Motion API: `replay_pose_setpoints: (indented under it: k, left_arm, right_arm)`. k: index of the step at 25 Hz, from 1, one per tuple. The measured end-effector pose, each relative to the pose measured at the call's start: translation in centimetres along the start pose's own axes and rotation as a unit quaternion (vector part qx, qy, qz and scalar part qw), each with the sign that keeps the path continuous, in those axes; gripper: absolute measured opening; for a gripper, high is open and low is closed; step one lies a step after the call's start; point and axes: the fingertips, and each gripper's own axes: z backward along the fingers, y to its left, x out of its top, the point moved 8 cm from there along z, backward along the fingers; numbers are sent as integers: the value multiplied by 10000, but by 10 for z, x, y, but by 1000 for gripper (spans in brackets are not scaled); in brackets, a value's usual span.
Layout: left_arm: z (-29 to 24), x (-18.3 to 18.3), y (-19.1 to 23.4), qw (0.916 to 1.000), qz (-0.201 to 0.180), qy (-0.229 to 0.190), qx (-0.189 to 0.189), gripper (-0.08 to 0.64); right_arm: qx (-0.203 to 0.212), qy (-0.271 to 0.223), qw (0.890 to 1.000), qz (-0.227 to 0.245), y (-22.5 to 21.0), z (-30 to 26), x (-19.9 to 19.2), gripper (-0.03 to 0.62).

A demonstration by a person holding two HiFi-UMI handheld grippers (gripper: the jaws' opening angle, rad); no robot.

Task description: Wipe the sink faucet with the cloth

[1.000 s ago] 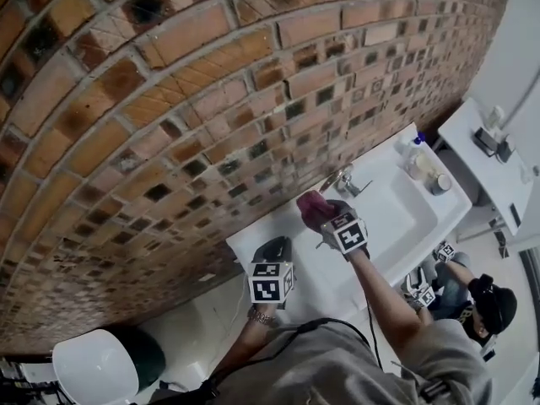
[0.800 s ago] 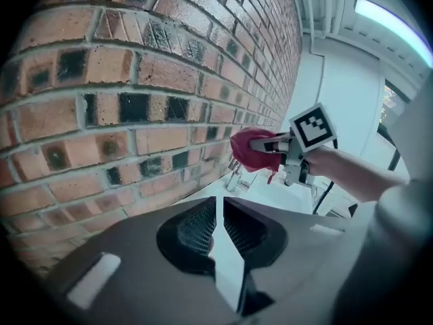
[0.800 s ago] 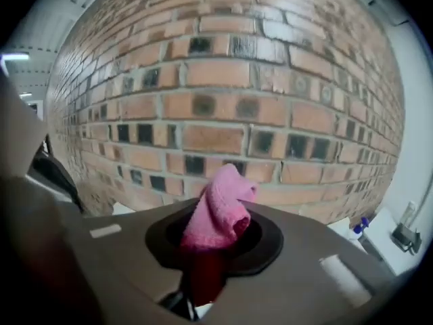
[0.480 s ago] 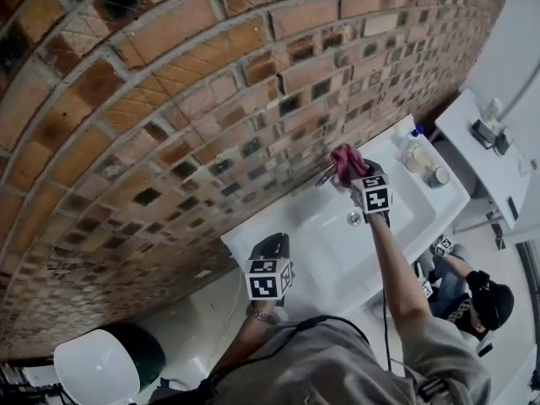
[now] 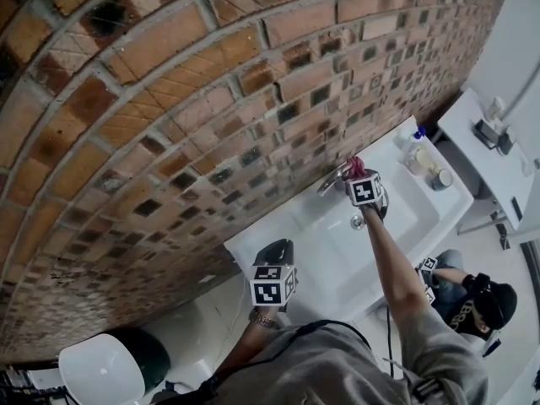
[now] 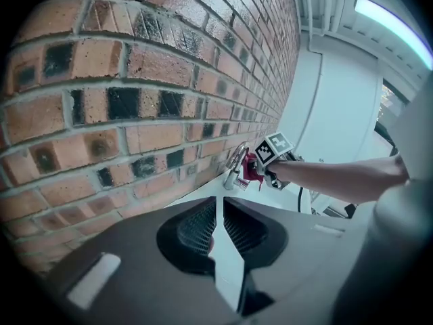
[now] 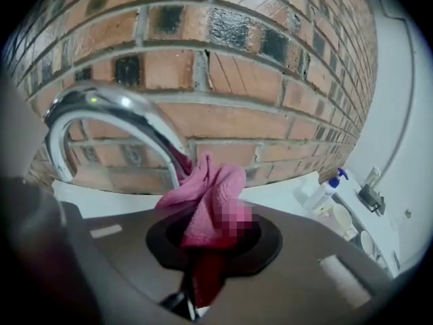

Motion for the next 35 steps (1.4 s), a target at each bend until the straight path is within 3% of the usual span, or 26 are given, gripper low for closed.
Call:
replay_pose_setpoints:
  k: [4,8,10,16,20,22,25,26,28,33,35]
  left_arm:
    - [-2,-1,10,9999,67,17,96,54]
    - [-2,-2,15,9998,125,52,171,54]
    - [-3,-2,16,9997,139,65,194,54]
    - [-5,-4,13,9997,115,81,178,54]
    - [-3,-6,11,9997,114,85,174,54]
    - [-1,-8,11,9997,133,105,180,54]
    - [-3,-9,17,9995,176,92,230,54]
    - [-4,-8,19,9995,194,100,246,52]
    - [-6,-9,18,9994,221,115,235,52]
    - [-6,-2,7,9999,77,59,118,52]
    - [-4,-2,9,9998,99,56,149,52]
  right_arm:
    - [524,326,9977,265,28,3,-26,55]
    - [875,-497,9947,211,39,25,-18,55]
    - [866,-591,9942,232,41,20,-10,55]
    - [1018,-15,9945,226,52,-18,-30,54]
    - [1438,670,9872,-164,59,-23,-69,54]
    - [1067,528,9922,-367,44,-5,-87,54]
    - [524,-485,9932,-918,7,19,-74,54]
    - [471,-577,9911,-1105,-3,17,-70,54]
    - [524,-285,9900,-1279,-14,4,-75,55]
    - [1109,835,9875,-740,4,-11,-121,55]
    - [976,984,9849,-1036,-6,-6,-142,55]
